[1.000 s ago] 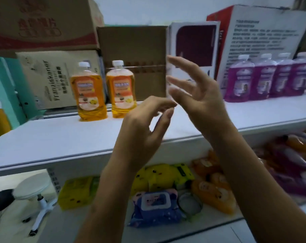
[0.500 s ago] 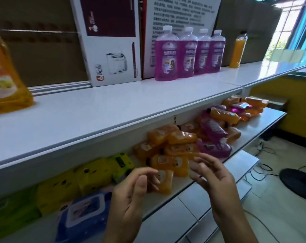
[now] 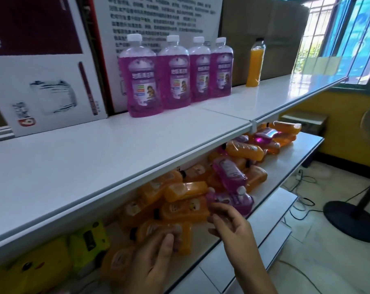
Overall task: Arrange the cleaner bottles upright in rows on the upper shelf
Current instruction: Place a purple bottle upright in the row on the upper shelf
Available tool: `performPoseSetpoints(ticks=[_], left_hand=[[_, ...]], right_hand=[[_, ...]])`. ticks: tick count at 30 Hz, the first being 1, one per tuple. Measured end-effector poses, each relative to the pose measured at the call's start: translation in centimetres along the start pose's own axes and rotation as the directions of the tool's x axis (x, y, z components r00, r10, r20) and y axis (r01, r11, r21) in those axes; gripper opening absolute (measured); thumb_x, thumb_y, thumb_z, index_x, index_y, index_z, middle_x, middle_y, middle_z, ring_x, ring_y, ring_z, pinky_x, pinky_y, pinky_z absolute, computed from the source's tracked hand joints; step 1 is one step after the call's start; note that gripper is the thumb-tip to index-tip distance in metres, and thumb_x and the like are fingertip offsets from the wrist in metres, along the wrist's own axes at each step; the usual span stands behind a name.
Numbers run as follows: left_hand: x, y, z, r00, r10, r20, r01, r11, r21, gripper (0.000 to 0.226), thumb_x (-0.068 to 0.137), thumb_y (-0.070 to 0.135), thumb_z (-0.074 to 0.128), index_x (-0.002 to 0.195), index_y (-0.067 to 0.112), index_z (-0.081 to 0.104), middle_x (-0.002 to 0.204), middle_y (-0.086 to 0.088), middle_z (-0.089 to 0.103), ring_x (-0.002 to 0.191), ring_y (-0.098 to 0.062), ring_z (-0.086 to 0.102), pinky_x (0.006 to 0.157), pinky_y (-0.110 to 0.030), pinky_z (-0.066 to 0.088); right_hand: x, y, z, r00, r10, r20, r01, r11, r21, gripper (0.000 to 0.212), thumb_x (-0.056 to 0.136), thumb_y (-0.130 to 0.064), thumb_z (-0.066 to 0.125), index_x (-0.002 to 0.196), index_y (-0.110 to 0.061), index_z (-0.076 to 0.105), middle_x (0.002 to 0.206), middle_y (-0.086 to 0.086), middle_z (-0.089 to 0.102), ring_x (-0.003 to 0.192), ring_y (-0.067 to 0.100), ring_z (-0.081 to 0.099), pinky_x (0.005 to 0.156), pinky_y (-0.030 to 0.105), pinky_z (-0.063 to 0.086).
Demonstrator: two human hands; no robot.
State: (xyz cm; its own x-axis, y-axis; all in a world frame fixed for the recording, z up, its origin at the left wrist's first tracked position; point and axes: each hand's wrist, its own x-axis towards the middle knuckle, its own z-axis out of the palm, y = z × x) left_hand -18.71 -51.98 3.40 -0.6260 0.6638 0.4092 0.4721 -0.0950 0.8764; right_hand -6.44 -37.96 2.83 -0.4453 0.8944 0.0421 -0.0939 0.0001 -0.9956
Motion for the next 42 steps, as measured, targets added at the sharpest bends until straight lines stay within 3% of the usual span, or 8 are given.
performPoseSetpoints(ticks=[6, 10, 14, 22, 28, 32, 36, 42], left_hand=[[4.9, 0.6, 8.2, 0.985, -0.075, 0.156, 0.063, 0.995, 0.079, 0.008, 0.086, 0.045, 0.06, 0.09, 0.045, 0.068, 0.095, 0.029, 0.066, 0.092, 0.008, 0.062, 0.072, -0.003, 0.042], [7.3, -0.7, 13.2, 0.978, -0.097, 0.183, 0.09, 0.995, 0.045, 0.011, 0.093, 0.038, 0.057, 0.1, 0.04, 0.064, 0.107, 0.021, 0.067, 0.102, 0.002, 0.061, 0.083, -0.014, 0.046], [9.2, -1.7, 17.2, 0.977, -0.089, 0.196, 0.071, 0.993, 0.099, 0.03, 0.095, 0.02, 0.058, 0.102, 0.049, 0.058, 0.116, 0.026, 0.062, 0.113, 0.007, 0.055, 0.095, -0.023, 0.047], [13.9, -3.2, 21.3, 0.951, -0.086, 0.297, -0.02, 0.942, 0.336, 0.037, 0.1, 0.015, 0.048, 0.127, 0.039, 0.048, 0.124, 0.017, 0.049, 0.112, -0.001, 0.05, 0.079, -0.013, 0.048], [19.8, -7.4, 22.2, 0.934, -0.032, 0.357, -0.184, 0.811, 0.555, 0.072, 0.088, -0.009, 0.051, 0.147, 0.028, 0.034, 0.157, 0.01, 0.025, 0.145, -0.012, 0.018, 0.12, -0.033, 0.019], [23.1, -10.1, 24.0, 0.888, -0.101, 0.45, -0.255, 0.706, 0.661, 0.078, 0.093, 0.016, 0.057, 0.154, 0.034, 0.013, 0.163, 0.014, 0.0, 0.15, -0.016, -0.004, 0.122, -0.048, 0.007], [24.1, -13.1, 25.2, 0.863, -0.103, 0.495, -0.295, 0.693, 0.658, 0.097, 0.085, 0.045, 0.066, 0.154, 0.034, -0.001, 0.163, 0.01, -0.009, 0.15, -0.021, -0.002, 0.121, -0.047, 0.011], [23.9, -12.6, 25.1, 0.885, -0.073, 0.459, -0.276, 0.713, 0.645, 0.093, 0.084, 0.046, 0.067, 0.155, 0.035, 0.008, 0.164, 0.01, 0.001, 0.149, -0.018, 0.005, 0.12, -0.047, 0.014]], right_hand=[[6.7, 0.7, -5.8, 0.998, 0.025, -0.06, -0.021, 0.998, 0.059, 0.023, 0.097, -0.006, 0.059, 0.109, -0.023, 0.07, 0.104, -0.001, 0.074, 0.098, 0.015, 0.071, 0.082, 0.029, 0.06], [9.8, 1.2, -9.7, 0.999, 0.009, -0.054, -0.009, 1.0, -0.005, 0.022, 0.097, -0.008, 0.059, 0.107, -0.025, 0.07, 0.102, -0.006, 0.072, 0.088, 0.003, 0.069, 0.068, 0.017, 0.055], [12.5, 2.1, -13.1, 0.999, 0.03, -0.032, -0.033, 0.996, -0.084, 0.019, 0.096, -0.014, 0.063, 0.106, -0.029, 0.069, 0.092, -0.013, 0.073, 0.09, 0.007, 0.07, 0.075, 0.029, 0.059], [16.4, 4.1, -15.1, 0.996, 0.075, 0.044, -0.071, 0.994, -0.088, 0.025, 0.097, -0.011, 0.058, 0.118, -0.025, 0.062, 0.1, -0.009, 0.071, 0.089, 0.004, 0.069, 0.065, 0.015, 0.054], [19.2, 6.8, -13.4, 0.993, -0.048, 0.11, 0.089, 0.913, -0.399, 0.043, 0.093, -0.026, 0.065, 0.134, -0.035, 0.053, 0.137, -0.008, 0.051, 0.119, 0.012, 0.056, 0.085, 0.024, 0.057], [20.5, 7.6, -11.9, 0.97, -0.093, 0.225, 0.22, 0.732, -0.645, 0.058, 0.09, -0.037, 0.057, 0.144, -0.044, 0.038, 0.158, -0.005, 0.024, 0.135, 0.03, 0.04, 0.101, 0.049, 0.05], [20.9, 8.0, -11.6, 0.958, -0.03, 0.285, 0.244, 0.603, -0.759, 0.084, 0.089, -0.039, 0.066, 0.153, -0.049, 0.014, 0.163, -0.004, 0.008, 0.14, 0.029, 0.02, 0.108, 0.048, 0.038], [21.2, 6.8, -11.7, 0.972, -0.082, 0.22, 0.214, 0.697, -0.684, 0.077, 0.075, -0.057, 0.05, 0.149, -0.043, 0.036, 0.141, 0.0, 0.041, 0.127, 0.026, 0.04, 0.104, 0.044, 0.044]])
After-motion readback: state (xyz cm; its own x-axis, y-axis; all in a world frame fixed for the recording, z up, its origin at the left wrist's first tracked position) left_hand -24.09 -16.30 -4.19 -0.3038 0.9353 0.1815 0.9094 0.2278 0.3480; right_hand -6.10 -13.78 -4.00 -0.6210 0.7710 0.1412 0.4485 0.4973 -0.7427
